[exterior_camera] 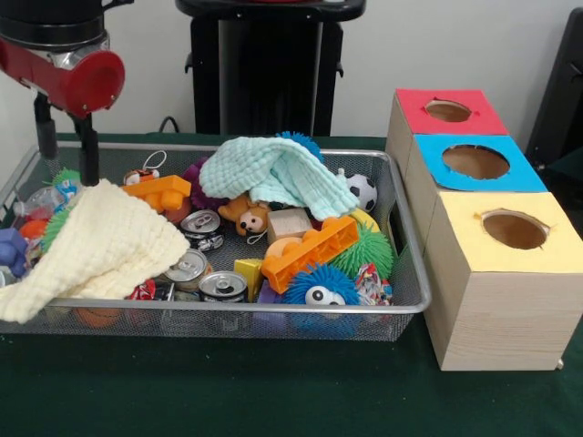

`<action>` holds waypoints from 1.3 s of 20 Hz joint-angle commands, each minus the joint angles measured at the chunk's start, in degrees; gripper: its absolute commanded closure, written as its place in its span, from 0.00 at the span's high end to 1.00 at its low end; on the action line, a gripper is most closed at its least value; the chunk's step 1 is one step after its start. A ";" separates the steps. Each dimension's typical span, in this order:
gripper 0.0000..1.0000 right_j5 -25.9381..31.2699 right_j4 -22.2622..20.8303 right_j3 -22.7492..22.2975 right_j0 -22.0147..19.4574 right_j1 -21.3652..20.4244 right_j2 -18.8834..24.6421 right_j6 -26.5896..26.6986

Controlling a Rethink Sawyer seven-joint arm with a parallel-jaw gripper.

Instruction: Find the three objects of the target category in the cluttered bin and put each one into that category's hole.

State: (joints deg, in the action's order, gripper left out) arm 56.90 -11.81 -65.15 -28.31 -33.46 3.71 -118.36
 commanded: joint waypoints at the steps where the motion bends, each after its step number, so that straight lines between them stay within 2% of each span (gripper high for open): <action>1: 1.00 2.41 -4.45 -2.48 -2.44 4.63 6.67 18.43; 9: 1.00 1.06 -7.02 -4.82 -4.01 4.22 7.46 18.25; 15: 1.00 3.64 -8.74 -4.11 -4.73 3.56 7.78 19.79; 26: 1.00 8.34 -8.41 -4.10 -5.95 3.80 8.79 21.39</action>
State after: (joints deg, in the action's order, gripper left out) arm 57.32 -17.80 -65.17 -33.28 -30.66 6.63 -115.45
